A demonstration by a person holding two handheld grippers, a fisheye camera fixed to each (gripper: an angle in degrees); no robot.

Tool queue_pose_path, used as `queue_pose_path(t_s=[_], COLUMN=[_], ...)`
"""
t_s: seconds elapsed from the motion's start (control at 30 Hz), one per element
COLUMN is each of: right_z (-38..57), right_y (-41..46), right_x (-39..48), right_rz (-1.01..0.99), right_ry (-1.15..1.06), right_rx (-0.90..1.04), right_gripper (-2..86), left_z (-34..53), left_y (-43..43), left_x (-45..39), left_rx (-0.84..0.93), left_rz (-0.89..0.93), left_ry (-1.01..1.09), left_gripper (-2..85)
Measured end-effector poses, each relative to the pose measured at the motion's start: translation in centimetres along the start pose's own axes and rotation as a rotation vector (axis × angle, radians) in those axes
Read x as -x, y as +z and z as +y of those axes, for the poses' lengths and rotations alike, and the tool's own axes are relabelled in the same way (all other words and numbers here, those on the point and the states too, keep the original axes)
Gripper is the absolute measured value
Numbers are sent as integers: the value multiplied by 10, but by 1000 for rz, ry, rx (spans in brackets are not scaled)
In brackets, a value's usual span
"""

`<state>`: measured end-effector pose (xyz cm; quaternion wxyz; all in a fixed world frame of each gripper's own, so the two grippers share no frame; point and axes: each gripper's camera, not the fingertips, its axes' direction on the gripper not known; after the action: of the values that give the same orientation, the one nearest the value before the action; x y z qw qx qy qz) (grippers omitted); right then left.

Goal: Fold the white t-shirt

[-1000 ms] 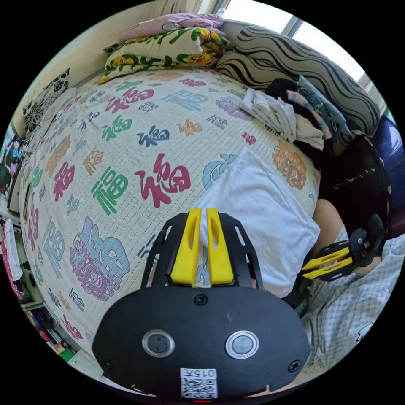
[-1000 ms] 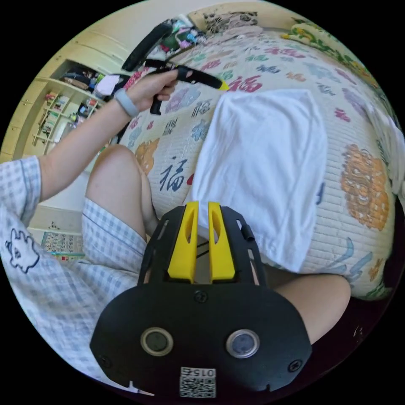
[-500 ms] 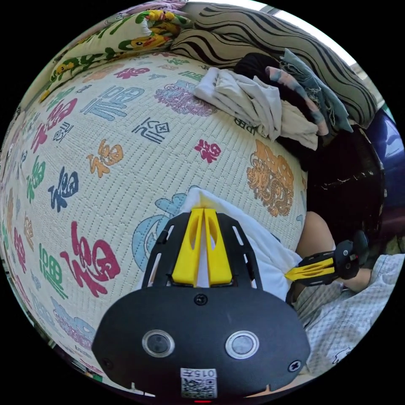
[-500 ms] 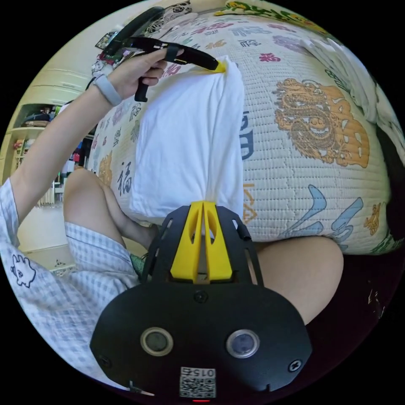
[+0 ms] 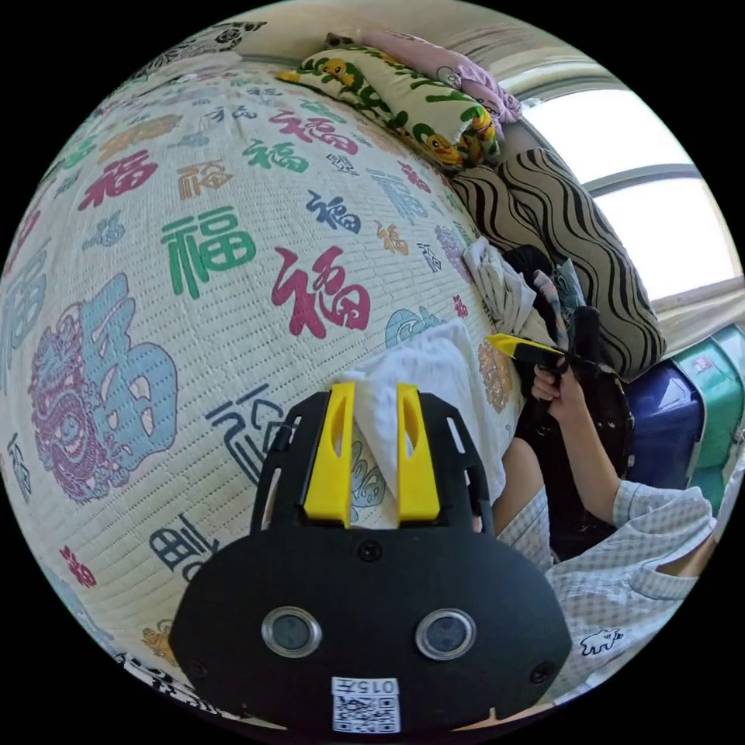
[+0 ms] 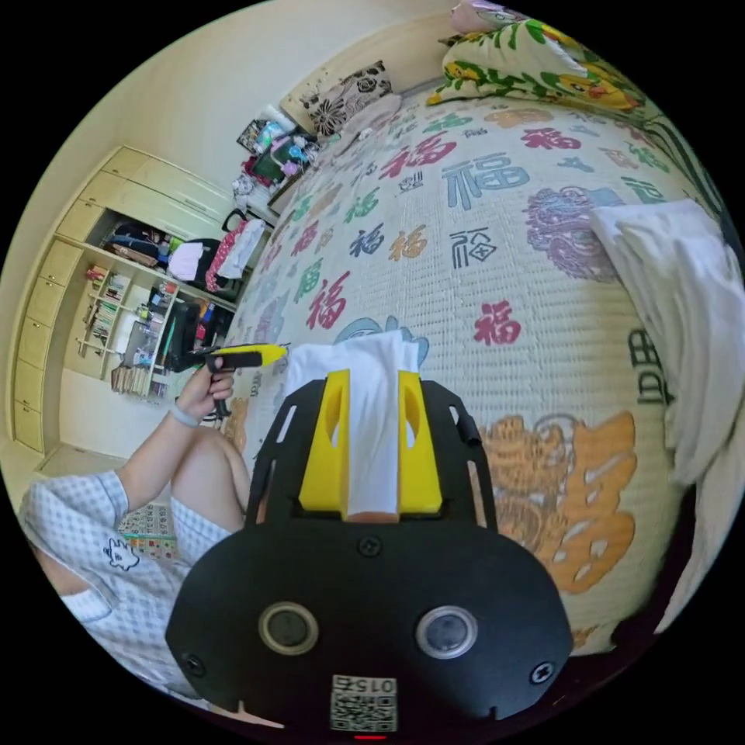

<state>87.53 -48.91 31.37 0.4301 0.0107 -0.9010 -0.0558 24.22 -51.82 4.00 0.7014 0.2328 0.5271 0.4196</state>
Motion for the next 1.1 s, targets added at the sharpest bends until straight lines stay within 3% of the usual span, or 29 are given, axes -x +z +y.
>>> queue_pose_path(t_s=[0.13, 0.27, 0.47, 0.63, 0.93, 1.1], right_z=[-33, -51, -72, -72, -43, 30], right_y=[32, 35, 6, -31, -61, -85], right_x=[-11, -17, -36, -28, -15, 0], right_rz=[-31, -14, -132, -209, -196, -357], right_ry=[26, 33, 53, -59, -156, -275], right_rx=[166, 230, 155, 54, 24, 39], right_gripper=[97, 41, 10, 6, 6, 7], left_z=[5, 8, 10, 30, 82, 159], left_y=[11, 6, -25, -55, -64, -68], left_x=[11, 15, 21, 5, -31, -62], left_rx=[8, 36, -39, -143, -164, -108], left_rz=[21, 22, 42, 60, 26, 158], left_ry=[-11, 43, 99, 215, 381, 504], left_gripper=[81, 16, -4, -4, -5, -6])
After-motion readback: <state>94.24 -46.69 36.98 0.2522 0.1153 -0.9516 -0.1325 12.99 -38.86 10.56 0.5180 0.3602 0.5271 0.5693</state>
